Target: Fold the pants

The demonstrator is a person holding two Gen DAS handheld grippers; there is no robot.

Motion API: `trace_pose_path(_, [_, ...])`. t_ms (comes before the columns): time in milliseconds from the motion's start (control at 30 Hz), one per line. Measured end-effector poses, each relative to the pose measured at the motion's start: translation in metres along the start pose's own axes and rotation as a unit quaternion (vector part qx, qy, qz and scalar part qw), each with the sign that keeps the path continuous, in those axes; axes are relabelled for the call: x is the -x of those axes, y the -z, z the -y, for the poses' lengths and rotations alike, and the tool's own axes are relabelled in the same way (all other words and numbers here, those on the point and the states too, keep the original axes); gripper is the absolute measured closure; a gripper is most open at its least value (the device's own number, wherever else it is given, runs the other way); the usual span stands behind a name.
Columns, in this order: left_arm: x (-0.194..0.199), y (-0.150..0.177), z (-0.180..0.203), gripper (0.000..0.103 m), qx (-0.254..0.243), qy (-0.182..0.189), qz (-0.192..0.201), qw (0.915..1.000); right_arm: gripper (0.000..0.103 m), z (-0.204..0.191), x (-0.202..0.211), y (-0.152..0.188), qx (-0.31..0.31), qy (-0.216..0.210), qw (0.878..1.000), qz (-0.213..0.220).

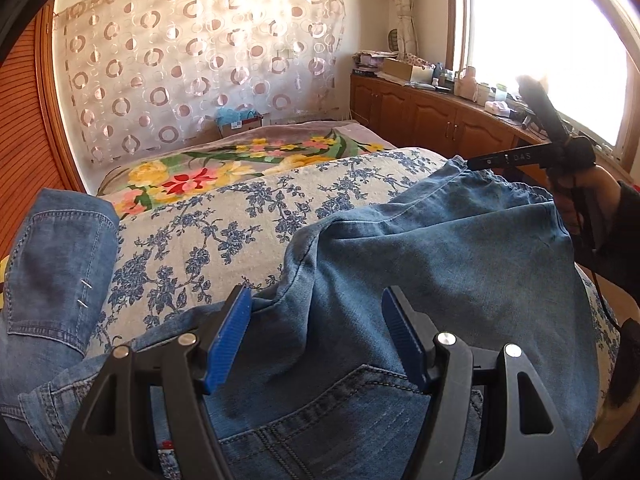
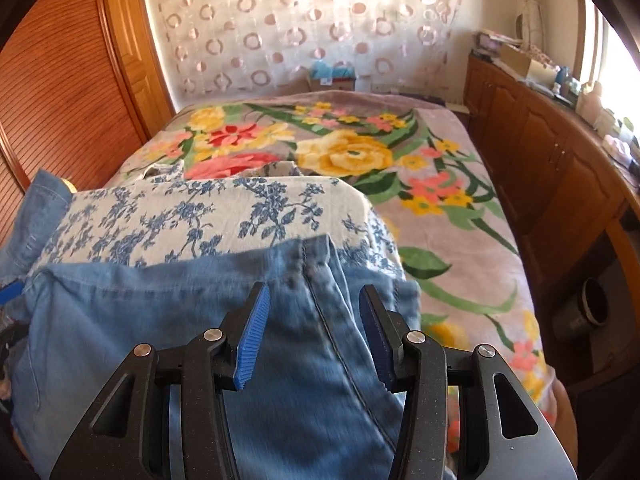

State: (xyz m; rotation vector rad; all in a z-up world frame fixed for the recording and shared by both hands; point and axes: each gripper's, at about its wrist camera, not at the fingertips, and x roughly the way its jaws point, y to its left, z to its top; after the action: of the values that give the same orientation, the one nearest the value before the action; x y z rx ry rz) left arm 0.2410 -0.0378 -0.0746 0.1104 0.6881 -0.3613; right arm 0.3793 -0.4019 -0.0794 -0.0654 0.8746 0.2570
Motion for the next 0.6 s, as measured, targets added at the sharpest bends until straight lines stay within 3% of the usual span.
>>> trace_pose_path(233, [-0.001,0.004,-0.002,0.036,0.007,0.000,-0.001,1.0000,0.056,0.001,-0.016,-0.006,-0.008,-0.008,1.000,-0.021])
trace_pose_path(333, [0.000,0.004,-0.002,0.036,0.007,-0.001,0.000,1.0000,0.085,-0.003,-0.016,-0.006,0.003,-0.008,1.000,-0.021])
trace_pose_path(433, [0.006,0.001,-0.002,0.036,0.009,-0.001,0.009,0.9999,0.090,-0.002,-0.005,-0.003,0.003,-0.014,1.000,-0.002])
trace_pose_path(600, [0.024,-0.007,-0.008,0.035,0.014,-0.004,0.026,0.9996,0.097,0.019,0.038,-0.011,-0.020,0.035,0.997,0.067])
